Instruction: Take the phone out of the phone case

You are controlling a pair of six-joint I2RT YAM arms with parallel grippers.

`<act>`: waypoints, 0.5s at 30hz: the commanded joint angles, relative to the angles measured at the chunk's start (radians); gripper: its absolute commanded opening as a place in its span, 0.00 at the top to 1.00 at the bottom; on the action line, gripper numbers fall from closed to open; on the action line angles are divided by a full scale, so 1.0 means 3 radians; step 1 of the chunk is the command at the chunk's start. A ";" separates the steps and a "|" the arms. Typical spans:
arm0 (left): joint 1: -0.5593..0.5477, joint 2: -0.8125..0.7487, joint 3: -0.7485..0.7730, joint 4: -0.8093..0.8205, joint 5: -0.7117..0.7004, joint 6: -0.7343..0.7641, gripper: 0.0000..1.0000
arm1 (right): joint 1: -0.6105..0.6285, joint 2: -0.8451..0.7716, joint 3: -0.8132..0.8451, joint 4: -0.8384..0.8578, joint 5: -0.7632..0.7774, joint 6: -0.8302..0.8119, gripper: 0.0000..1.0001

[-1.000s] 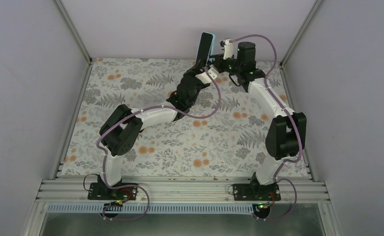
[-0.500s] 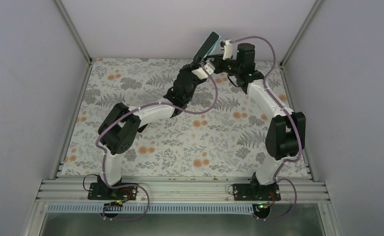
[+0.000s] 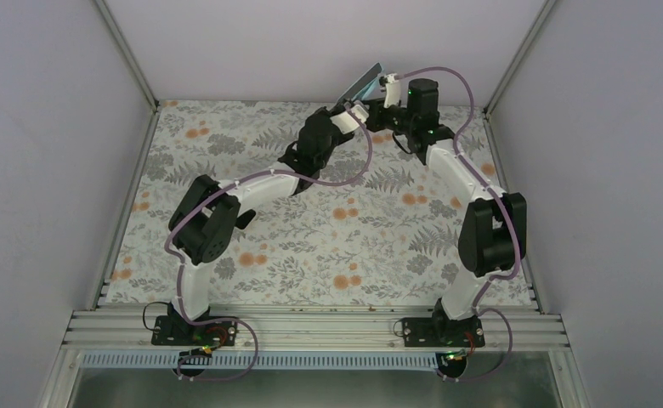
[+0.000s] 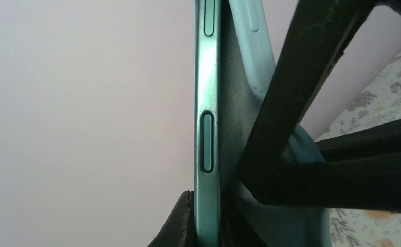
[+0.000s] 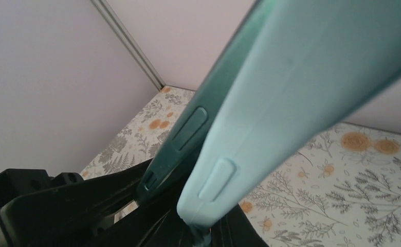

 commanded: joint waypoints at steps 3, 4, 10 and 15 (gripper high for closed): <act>0.0433 -0.0229 0.0173 0.0195 -0.0311 -0.0278 0.98 | 0.0043 0.0046 -0.0062 -0.0922 -0.0575 -0.0332 0.97; 0.0448 -0.0252 0.0177 0.0144 -0.0268 -0.0316 0.98 | -0.0016 0.0064 -0.0043 -0.0933 -0.0543 -0.0343 0.97; 0.0562 -0.0350 0.0194 -0.0130 -0.0031 -0.0464 0.98 | -0.0285 0.0138 0.0056 -0.1154 -0.0282 -0.0656 0.97; 0.0634 -0.0441 0.0091 -0.0138 0.0034 -0.0428 0.98 | -0.0543 0.0056 -0.0039 -0.1071 -0.0055 -0.0773 0.97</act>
